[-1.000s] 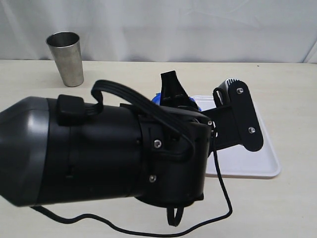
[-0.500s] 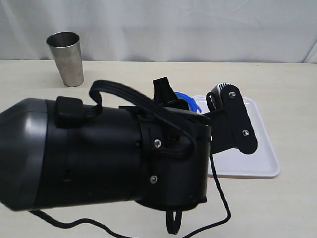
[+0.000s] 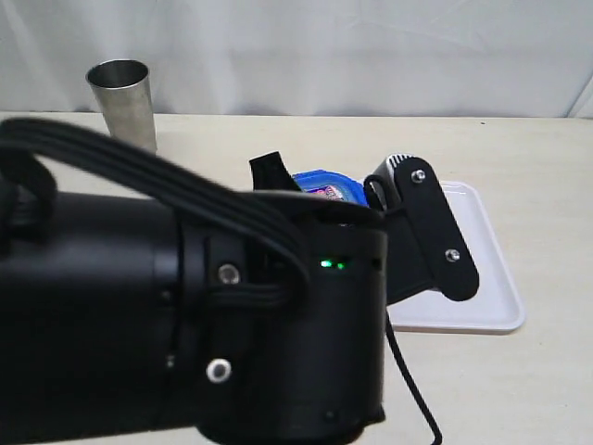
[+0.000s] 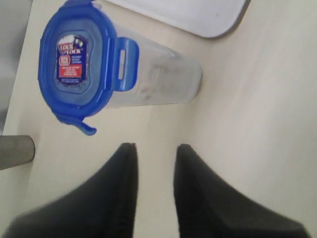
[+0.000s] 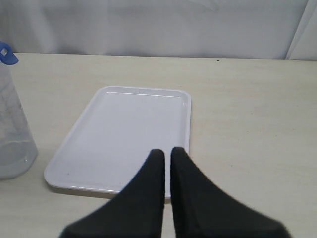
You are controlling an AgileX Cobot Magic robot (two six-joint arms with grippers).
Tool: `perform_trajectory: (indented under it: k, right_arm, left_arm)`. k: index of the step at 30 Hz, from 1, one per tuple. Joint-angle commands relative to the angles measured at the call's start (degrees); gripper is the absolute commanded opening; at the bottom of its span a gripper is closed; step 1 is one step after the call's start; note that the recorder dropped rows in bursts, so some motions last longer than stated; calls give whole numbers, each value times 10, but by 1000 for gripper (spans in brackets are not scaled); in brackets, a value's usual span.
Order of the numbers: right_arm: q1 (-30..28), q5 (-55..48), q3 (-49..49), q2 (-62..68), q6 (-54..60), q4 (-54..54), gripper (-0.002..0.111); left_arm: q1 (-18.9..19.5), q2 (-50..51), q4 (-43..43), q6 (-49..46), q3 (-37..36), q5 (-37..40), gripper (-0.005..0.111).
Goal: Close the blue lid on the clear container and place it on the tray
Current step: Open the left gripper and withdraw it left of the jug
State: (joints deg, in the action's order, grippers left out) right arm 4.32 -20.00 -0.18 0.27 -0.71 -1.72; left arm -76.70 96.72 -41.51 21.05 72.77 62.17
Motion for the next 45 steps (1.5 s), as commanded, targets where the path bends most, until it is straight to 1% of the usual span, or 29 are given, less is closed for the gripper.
perform_trajectory:
  k: [1, 3, 7, 10, 12, 15, 16, 21, 24, 27, 30, 32, 35, 39, 43, 45]
  right_arm:
    - [-3, 2, 2, -3, -1, 0, 5]
    - [-3, 2, 2, -3, -1, 0, 5]
    - [-3, 2, 2, -3, -1, 0, 5]
    - [-3, 2, 2, -3, -1, 0, 5]
    - [-3, 2, 2, -3, -1, 0, 5]
    - [-3, 2, 2, -3, -1, 0, 5]
    - [-3, 2, 2, -3, -1, 0, 5]
    - [-3, 2, 2, -3, -1, 0, 5]
    - [-3, 2, 2, -3, -1, 0, 5]
    - [-3, 2, 2, -3, -1, 0, 5]
    - [-3, 2, 2, -3, -1, 0, 5]
    - [-3, 2, 2, -3, -1, 0, 5]
    - [-3, 2, 2, -3, -1, 0, 5]
    - [-3, 2, 2, -3, -1, 0, 5]
    - [-3, 2, 2, -3, -1, 0, 5]
    - [-3, 2, 2, -3, -1, 0, 5]
  left_arm:
    - [-3, -44, 8, 18, -2, 22, 0]
    - [-3, -75, 5, 34, -13, -5, 0]
    - [4, -146, 2, 69, -72, -112, 0]
    - [28, -195, 1, 104, -133, -196, 0]
    - [59, -225, 2, 122, -181, -274, 0]
    - [115, -258, 4, 125, -249, -400, 0]
    - [132, -264, 4, 125, -266, -435, 0]
    - [227, -264, 4, 125, -358, -665, 0]
    - [273, -255, 0, 118, -397, -789, 0]
    - [314, -238, -24, 120, -412, -866, 0]
    - [337, -208, -31, 120, -413, -905, 0]
    - [346, -188, -55, 120, -413, -930, 0]
    - [349, -149, -75, 119, -413, -959, 0]
    - [349, -105, -73, 80, -413, -955, 0]
    - [349, -89, -73, 59, -413, -938, 0]
    - [359, -89, -71, 53, -413, -930, 0]
